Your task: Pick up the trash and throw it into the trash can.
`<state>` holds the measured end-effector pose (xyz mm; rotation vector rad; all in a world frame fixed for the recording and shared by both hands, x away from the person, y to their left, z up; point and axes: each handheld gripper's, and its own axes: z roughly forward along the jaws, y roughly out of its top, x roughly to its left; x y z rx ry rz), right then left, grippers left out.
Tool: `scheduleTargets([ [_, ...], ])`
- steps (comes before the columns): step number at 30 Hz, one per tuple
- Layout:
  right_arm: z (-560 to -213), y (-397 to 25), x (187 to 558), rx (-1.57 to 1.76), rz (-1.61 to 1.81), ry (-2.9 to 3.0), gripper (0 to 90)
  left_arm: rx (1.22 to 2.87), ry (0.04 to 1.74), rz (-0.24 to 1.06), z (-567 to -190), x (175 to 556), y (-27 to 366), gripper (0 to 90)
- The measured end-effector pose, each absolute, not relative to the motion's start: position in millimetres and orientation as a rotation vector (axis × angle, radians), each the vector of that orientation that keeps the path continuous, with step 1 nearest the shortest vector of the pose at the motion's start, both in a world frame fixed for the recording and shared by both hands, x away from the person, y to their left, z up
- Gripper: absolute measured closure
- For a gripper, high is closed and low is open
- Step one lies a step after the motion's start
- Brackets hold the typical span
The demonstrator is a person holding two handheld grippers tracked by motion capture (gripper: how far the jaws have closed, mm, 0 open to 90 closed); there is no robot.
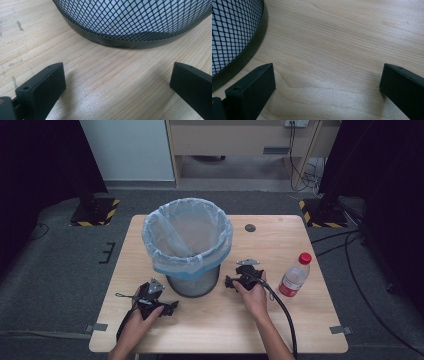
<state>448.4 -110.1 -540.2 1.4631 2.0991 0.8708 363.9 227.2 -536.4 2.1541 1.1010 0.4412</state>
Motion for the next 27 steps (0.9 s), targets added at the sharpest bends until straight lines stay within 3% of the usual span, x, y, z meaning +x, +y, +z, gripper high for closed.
scheduleTargets([
  [13, -537.2, -112.4, 446.4, 1.439, 0.875, 2.130, 4.3, 2.154, 1.101, 0.441, -536.4, 364.1, 227.2, 0.0],
  [27, -506.6, -115.7, 412.5, 1.283, 0.925, 2.128, 4.4, 2.154, 1.101, 0.442, -536.4, 364.3, 227.1, 0.0],
])
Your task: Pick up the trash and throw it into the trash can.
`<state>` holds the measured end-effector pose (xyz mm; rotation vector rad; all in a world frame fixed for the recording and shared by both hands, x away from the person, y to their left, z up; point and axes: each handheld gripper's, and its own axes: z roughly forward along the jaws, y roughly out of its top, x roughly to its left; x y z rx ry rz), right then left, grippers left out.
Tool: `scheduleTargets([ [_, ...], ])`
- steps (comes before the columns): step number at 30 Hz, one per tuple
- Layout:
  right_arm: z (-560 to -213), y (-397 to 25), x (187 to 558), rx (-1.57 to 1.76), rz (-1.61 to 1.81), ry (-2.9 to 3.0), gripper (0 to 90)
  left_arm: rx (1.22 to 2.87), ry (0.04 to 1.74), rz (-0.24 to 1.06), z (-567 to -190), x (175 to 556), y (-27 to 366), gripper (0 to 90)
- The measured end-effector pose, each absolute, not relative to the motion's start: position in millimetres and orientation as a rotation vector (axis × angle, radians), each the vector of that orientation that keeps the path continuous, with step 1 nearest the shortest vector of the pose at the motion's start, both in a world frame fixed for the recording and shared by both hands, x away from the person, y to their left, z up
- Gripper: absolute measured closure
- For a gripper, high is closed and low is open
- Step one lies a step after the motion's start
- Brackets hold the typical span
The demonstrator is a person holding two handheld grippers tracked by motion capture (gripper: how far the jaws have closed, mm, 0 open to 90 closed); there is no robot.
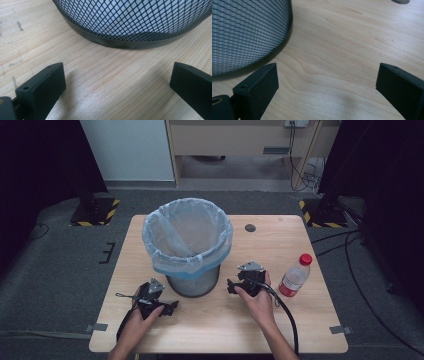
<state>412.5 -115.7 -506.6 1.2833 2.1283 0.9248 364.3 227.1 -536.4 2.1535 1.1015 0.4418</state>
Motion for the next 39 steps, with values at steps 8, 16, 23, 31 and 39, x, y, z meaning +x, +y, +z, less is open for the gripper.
scheduleTargets([
  [8, -498.8, -119.2, 394.2, 1.246, 0.951, 2.128, 4.5, 2.154, 1.101, 0.442, -536.4, 364.4, 227.1, 0.0],
  [16, -484.4, -128.8, 383.3, 1.234, 0.986, 2.113, 4.6, 2.154, 1.101, 0.442, -536.4, 364.5, 227.1, 0.0],
  [23, -465.6, -137.0, 380.1, 1.224, 1.010, 2.103, 4.5, 2.153, 1.101, 0.442, -536.4, 364.5, 227.1, 0.0],
  [31, -452.1, -147.4, 363.0, 1.197, 1.026, 2.098, 4.7, 2.153, 1.102, 0.442, -536.4, 364.5, 227.1, 0.0],
  [39, -450.9, -157.3, 347.9, 1.190, 1.038, 2.095, 4.8, 2.153, 1.101, 0.442, -536.4, 364.5, 227.1, 0.0],
])
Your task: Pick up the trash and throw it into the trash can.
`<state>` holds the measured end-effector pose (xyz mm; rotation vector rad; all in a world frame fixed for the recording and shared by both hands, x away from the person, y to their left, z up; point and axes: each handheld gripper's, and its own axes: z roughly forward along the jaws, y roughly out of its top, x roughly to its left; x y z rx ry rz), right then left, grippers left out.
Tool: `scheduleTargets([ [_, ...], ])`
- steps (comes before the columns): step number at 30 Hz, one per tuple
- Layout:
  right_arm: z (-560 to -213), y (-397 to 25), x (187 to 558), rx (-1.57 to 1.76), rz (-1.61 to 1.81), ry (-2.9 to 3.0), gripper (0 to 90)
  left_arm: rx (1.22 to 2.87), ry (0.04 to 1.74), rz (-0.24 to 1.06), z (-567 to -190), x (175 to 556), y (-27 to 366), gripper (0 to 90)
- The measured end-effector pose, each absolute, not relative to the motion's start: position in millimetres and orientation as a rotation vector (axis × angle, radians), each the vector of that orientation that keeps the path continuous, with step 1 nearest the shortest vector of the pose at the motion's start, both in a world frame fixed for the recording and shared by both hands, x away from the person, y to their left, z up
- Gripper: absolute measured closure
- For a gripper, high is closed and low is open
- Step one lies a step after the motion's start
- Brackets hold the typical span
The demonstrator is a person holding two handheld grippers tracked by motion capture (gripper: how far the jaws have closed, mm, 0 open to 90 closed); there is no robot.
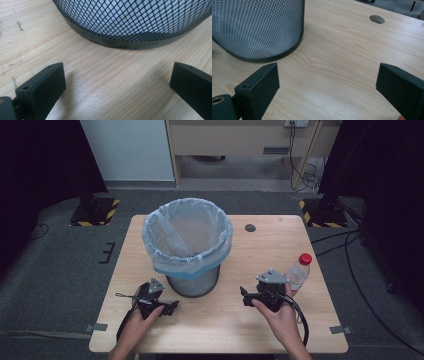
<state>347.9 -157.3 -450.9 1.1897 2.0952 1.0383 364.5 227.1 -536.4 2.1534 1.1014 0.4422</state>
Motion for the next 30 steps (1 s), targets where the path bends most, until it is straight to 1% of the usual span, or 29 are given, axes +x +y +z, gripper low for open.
scheduleTargets([
  [5, -450.4, -172.3, 325.2, 1.199, 1.056, 2.048, 4.9, 2.153, 1.102, 0.442, -536.4, 364.4, 227.1, 0.0],
  [11, -452.3, -186.1, 308.9, 1.208, 1.057, 2.033, 4.9, 2.153, 1.101, 0.442, -536.4, 364.5, 227.1, 0.0],
  [30, -463.1, -216.9, 297.1, 1.273, 1.029, 1.995, 4.6, 2.154, 1.101, 0.442, -536.4, 364.4, 227.1, 0.0],
])
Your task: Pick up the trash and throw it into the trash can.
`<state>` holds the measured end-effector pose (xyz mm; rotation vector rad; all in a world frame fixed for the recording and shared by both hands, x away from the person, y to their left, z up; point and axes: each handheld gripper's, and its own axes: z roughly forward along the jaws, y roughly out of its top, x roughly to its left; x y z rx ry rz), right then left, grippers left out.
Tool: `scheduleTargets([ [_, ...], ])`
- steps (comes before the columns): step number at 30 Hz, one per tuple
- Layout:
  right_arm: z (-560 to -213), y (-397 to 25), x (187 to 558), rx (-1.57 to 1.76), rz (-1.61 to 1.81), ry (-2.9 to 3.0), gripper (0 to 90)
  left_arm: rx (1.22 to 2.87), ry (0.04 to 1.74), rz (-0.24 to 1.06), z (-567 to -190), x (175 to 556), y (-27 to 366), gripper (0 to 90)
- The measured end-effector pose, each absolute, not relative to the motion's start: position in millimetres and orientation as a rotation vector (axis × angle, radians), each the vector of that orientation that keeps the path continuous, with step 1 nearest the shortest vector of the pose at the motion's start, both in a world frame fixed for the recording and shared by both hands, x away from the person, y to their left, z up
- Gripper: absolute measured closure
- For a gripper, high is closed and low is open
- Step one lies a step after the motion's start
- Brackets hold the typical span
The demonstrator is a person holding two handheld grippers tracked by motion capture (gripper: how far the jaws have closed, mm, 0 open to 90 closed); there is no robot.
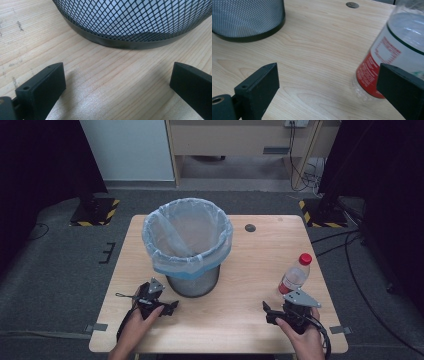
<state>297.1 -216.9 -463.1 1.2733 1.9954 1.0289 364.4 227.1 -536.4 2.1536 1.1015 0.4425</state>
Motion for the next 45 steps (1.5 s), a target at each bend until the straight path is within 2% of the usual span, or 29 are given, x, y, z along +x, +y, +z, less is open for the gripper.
scheduleTargets([
  [18, -462.2, -248.8, 299.6, 1.340, 0.993, 1.934, 4.7, 2.154, 1.101, 0.443, -536.4, 364.4, 227.1, 0.0],
  [39, -460.4, -272.2, 343.9, 1.373, 1.040, 1.874, 5.4, 2.154, 1.102, 0.442, -536.4, 364.4, 227.1, 0.0],
  [45, -460.6, -273.8, 357.9, 1.366, 1.064, 1.864, 10.2, 2.154, 1.102, 0.443, -536.4, 364.4, 227.1, 0.0],
])
